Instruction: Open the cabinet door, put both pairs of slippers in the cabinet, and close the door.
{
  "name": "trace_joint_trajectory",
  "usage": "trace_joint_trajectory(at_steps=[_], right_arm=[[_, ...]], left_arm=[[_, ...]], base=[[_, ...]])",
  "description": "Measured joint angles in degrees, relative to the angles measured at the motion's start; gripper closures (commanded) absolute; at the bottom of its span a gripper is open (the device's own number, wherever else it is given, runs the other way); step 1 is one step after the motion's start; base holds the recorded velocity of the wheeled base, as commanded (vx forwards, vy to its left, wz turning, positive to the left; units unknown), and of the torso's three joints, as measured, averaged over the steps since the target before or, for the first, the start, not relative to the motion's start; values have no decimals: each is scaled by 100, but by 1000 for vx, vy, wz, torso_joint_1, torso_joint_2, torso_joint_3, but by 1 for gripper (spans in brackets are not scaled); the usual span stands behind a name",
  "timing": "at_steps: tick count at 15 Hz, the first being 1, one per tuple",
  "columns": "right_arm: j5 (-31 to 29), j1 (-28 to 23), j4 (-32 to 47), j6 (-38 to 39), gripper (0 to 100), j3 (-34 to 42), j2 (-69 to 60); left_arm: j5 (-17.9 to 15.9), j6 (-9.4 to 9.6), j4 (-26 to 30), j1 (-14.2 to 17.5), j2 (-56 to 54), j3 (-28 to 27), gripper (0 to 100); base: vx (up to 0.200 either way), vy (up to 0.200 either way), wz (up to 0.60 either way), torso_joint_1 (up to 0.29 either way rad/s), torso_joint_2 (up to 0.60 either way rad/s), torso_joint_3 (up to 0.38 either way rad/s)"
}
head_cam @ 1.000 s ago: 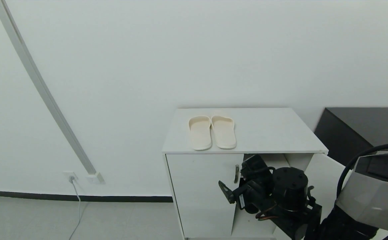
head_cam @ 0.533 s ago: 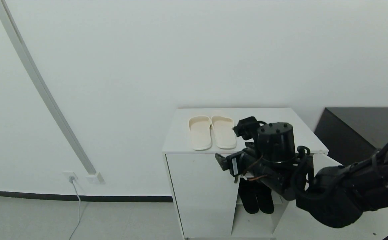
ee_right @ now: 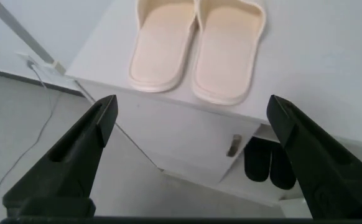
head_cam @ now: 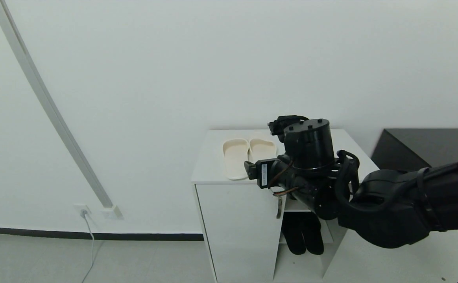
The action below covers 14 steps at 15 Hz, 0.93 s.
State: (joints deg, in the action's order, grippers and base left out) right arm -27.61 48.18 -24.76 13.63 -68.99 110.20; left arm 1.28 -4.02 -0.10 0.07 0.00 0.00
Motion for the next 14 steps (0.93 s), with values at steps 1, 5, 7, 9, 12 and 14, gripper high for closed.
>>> trace_joint_trajectory(at_steps=[1, 5, 7, 9, 12, 14], right_arm=[[-17, 59, -9, 7, 0, 20, 38], [-41, 121, -134, 194, 0, 22, 347], [-213, 157, -354, 297, 0, -59, 656], [-354, 157, -534, 297, 0, -240, 980], [-372, 69, -549, 249, 0, -701, 1402], [-373, -48, -556, 143, 0, -998, 1642]], left_arm=[[-5, 0, 5, -2, 0, 0, 100], [-6, -5, 5, 2, 0, 0, 100], [24, -33, 5, 0, 0, 0, 100], [28, -35, 5, 0, 0, -2, 100], [27, -38, 2, 0, 0, -7, 100], [27, -43, 5, 0, 0, -7, 100]], base=[[200, 0, 0, 12, 2, 2], [200, 0, 0, 11, 4, 4], [0, 0, 0, 0, 0, 0], [0, 0, 0, 0, 0, 0], [0, 0, 0, 0, 0, 0], [0, 0, 0, 0, 0, 0]])
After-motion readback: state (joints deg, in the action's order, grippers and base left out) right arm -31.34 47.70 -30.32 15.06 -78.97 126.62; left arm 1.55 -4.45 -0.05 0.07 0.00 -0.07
